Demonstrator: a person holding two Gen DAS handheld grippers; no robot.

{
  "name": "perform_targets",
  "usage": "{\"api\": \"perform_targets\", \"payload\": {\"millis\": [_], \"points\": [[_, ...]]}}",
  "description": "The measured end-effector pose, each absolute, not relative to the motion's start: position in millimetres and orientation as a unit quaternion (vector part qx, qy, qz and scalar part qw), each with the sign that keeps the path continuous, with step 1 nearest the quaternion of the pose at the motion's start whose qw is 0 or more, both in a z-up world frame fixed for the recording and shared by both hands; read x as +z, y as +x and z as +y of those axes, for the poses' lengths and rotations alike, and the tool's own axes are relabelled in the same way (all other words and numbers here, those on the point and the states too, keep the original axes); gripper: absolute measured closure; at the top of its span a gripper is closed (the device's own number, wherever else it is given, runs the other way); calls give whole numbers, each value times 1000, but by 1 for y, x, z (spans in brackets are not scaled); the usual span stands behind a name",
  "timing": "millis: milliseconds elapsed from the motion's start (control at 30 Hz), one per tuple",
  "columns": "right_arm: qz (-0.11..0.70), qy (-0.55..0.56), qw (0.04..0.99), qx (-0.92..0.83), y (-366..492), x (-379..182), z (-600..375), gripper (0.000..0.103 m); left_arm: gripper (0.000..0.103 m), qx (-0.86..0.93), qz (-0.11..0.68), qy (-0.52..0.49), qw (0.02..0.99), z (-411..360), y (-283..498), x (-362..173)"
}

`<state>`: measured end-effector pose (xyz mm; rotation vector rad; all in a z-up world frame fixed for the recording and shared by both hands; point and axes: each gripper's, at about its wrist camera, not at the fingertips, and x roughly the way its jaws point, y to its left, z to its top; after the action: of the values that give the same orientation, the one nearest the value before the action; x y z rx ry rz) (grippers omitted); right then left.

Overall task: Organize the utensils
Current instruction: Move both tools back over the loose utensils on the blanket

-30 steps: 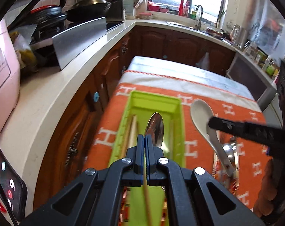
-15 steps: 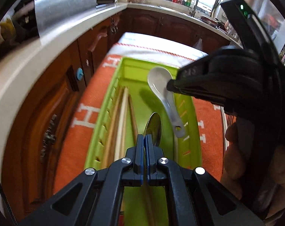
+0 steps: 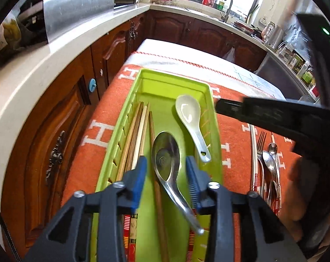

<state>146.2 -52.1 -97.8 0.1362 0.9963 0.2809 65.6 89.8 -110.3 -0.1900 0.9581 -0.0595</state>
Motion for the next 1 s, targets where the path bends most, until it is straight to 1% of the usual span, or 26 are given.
{"api": "perform_targets", "payload": {"millis": [133, 200, 267, 333, 467, 733, 867, 1000], "points": [[469, 68, 869, 143, 131, -81, -80, 96, 50, -28, 453, -87, 887, 84, 56, -96], [462, 60, 874, 139, 122, -74, -94, 96, 41, -25, 450, -76, 890, 78, 51, -87], [455, 43, 880, 128, 110, -68, -110, 96, 38, -22, 447, -65, 892, 71, 47, -80], [450, 34, 884, 120, 98, -65, -124, 96, 37, -24, 445, -54, 894, 62, 41, -72], [445, 31, 889, 104, 71, -65, -157, 96, 28, -24, 444, -34, 895, 40, 31, -57], [454, 41, 889, 44, 44, -69, -219, 96, 26, -47, 445, 17, 894, -20, 21, -42], [452, 49, 890, 28, 34, -75, -242, 96, 26, -68, 449, 41, 890, -49, 21, -43], [455, 58, 888, 26, 29, -85, -256, 96, 26, -95, 462, 36, 881, -67, 23, -54]]}}
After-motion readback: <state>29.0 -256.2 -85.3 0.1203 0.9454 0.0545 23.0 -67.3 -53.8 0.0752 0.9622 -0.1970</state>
